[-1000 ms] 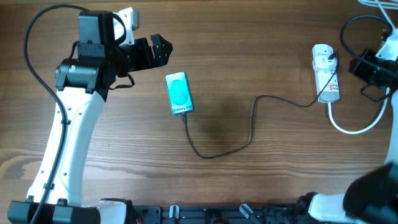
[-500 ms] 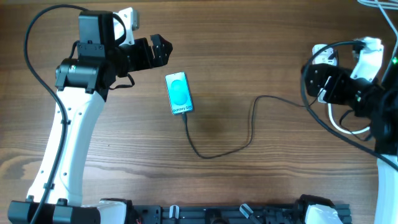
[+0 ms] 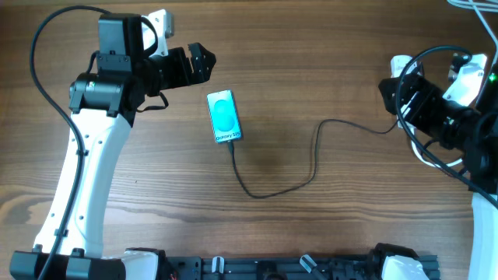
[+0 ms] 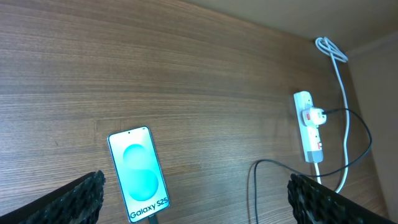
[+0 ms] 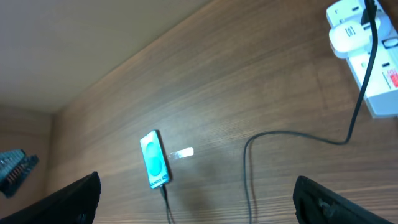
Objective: Plug charger to phone and switch on socket
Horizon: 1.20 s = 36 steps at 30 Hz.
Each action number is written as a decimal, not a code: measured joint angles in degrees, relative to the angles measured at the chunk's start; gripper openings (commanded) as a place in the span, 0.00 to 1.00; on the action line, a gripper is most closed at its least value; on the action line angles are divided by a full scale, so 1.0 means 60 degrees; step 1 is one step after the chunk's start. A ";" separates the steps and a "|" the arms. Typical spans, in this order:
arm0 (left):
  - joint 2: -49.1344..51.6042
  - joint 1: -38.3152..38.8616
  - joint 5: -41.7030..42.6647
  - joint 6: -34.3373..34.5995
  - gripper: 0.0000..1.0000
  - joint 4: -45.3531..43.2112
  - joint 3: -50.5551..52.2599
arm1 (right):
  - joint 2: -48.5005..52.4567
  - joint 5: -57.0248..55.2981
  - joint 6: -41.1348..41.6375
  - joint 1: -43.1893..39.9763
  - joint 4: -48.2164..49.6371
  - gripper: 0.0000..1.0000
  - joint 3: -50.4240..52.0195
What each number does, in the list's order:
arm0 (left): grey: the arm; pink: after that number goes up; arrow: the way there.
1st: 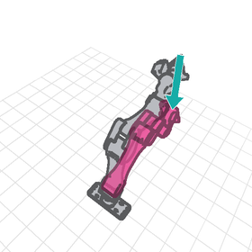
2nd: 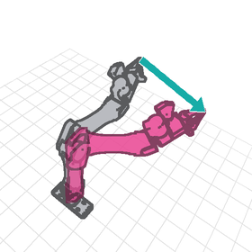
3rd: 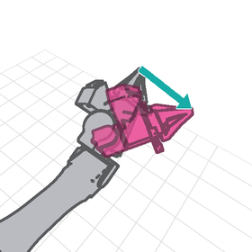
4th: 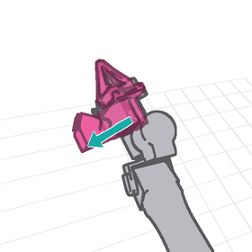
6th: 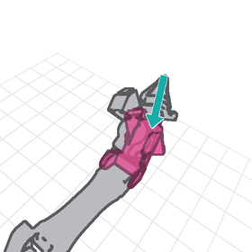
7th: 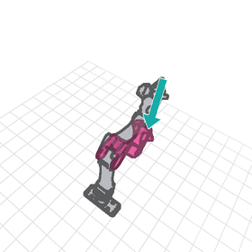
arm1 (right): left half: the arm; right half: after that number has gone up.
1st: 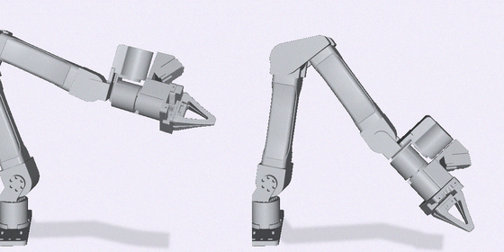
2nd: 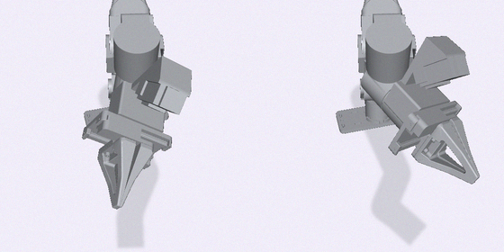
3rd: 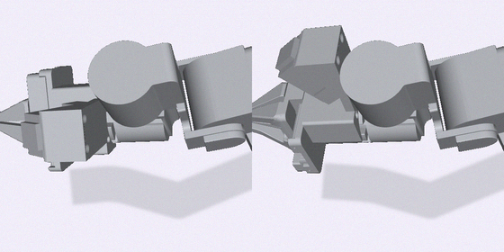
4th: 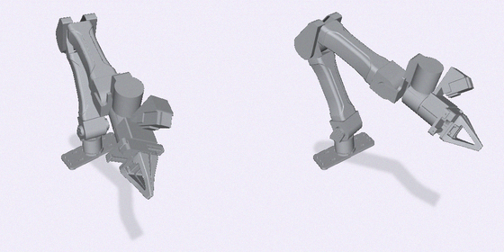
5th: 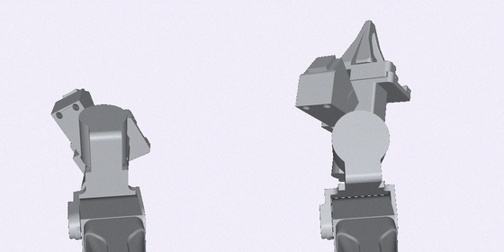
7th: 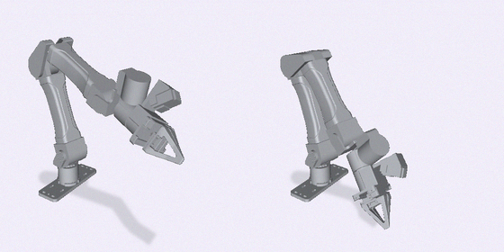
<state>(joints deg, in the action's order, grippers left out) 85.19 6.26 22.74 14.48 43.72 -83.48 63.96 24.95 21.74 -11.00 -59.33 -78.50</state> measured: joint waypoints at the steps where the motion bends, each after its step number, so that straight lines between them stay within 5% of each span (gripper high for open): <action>1: 0.0000 0.0000 -0.0004 0.0000 1.00 0.0000 0.0000 | -0.0011 -0.0029 -0.0117 0.0000 0.0168 1.00 0.0069; 6: 0.0000 0.0000 -0.0011 0.0000 1.00 0.0000 0.0000 | -0.0594 -0.0528 -0.0390 0.0423 0.2102 1.00 0.1486; 14: 0.0000 -0.0004 -0.0066 0.0000 1.00 0.0000 0.0000 | -0.4269 -0.3016 -0.0499 0.2641 0.5832 1.00 0.5796; 25: 0.0000 -0.0004 -0.0069 0.0000 1.00 -0.0004 0.0000 | -0.8561 -0.4313 -0.0506 0.2707 0.9449 1.00 1.1122; 36: 0.0000 -0.0004 -0.0069 0.0000 1.00 -0.0004 0.0000 | -0.9934 -0.4426 -0.0178 0.2707 0.9930 1.00 1.3023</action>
<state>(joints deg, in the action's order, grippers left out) 85.19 6.24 22.33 14.48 43.70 -83.48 4.36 -1.61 20.67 5.23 0.25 -0.36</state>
